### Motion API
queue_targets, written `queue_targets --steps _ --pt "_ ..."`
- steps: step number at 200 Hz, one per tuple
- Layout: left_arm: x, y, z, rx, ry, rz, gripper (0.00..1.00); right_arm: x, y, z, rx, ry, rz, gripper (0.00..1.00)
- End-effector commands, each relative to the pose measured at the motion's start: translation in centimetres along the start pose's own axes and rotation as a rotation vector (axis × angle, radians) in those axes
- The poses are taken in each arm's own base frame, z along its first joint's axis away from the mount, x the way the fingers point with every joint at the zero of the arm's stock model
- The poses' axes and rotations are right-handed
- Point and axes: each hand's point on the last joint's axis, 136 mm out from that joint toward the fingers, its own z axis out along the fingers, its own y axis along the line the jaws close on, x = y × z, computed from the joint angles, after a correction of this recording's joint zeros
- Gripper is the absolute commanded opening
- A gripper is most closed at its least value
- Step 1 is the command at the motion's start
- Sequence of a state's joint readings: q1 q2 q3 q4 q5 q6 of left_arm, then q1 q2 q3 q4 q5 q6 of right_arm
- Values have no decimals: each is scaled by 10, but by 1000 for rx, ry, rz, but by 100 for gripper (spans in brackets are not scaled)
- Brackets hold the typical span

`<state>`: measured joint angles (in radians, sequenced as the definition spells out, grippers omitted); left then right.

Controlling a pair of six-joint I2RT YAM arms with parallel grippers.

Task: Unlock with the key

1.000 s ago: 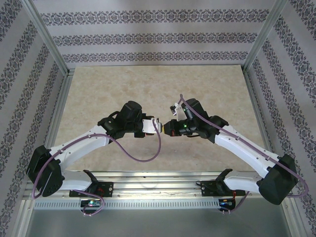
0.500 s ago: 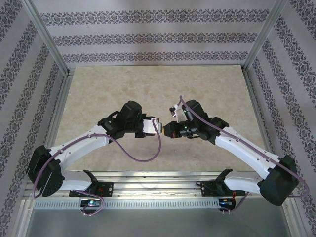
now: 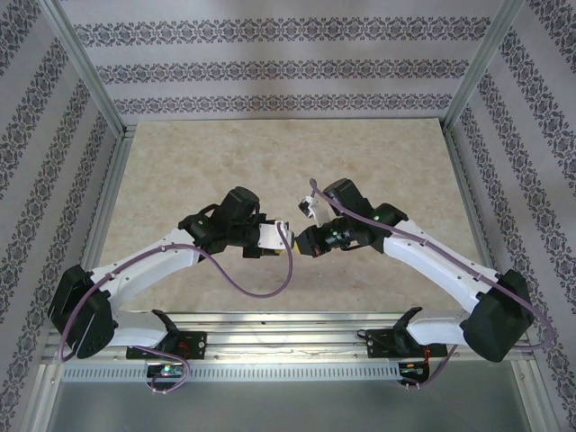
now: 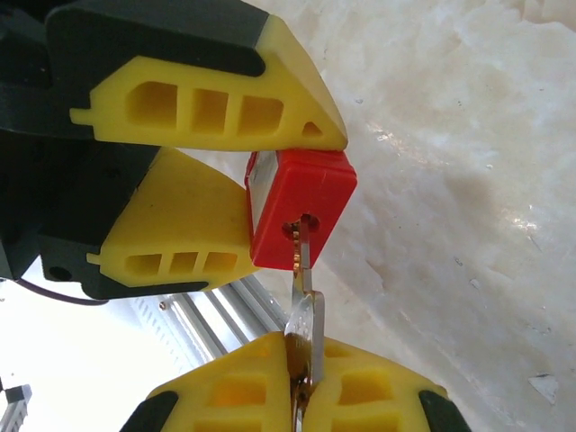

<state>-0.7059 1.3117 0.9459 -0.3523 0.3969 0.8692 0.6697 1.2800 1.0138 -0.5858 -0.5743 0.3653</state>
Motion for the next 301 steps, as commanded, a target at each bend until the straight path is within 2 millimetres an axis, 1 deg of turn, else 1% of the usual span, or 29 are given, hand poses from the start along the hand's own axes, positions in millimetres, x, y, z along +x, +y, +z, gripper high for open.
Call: queue_targets --steps 1,23,50,66,80,94,117,137,154,187,194,212,228,245,263,278,287,301 --pt "-50 10 -12 -82 -203 29 0 -18 8 7 -76 -63 29 0" --pt "-60 16 -16 -146 -260 21 0 -22 7 12 -115 -97 116 0" --pt "-68 8 -18 -111 -311 29 0 -24 8 14 -155 -106 157 0" --pt "-68 0 -17 -80 -310 52 0 -23 2 12 -146 -89 152 0" --pt "-65 -11 -14 -44 -285 86 0 -21 0 7 -141 -78 138 0" --pt "-62 -24 -10 -11 -253 121 0 -21 1 2 -162 -72 112 0" --pt "-58 -41 -5 38 -221 168 0 -16 3 2 -159 -30 48 0" --pt "-55 -52 -2 62 -186 216 0 -11 1 3 -147 5 12 0" --pt "-58 -56 -1 66 -181 239 0 -11 -3 5 -144 11 16 0" --pt "-70 -47 -4 31 -219 210 0 -12 -4 11 -142 4 11 0" --pt "-74 -42 -4 8 -232 181 0 -13 -3 14 -145 3 20 0" --pt "-88 -19 -7 -83 -277 59 0 -15 3 19 -143 -19 32 0" --pt "-100 -10 -10 -104 -330 -20 0 -16 5 22 -134 -46 45 0" --pt "-109 -10 -11 -92 -374 -39 0 -15 3 26 -129 -60 63 0" --pt "-111 -16 -9 -79 -393 -24 0 -12 -1 29 -126 -56 74 0" --pt "-115 -18 -12 -72 -418 -37 0 -11 3 31 -147 -57 62 0" --pt "-117 -21 -15 -56 -431 -27 0 -9 6 31 -151 -56 40 0" --pt "-119 -32 -17 -11 -443 6 0 -7 5 30 -142 -48 3 0"
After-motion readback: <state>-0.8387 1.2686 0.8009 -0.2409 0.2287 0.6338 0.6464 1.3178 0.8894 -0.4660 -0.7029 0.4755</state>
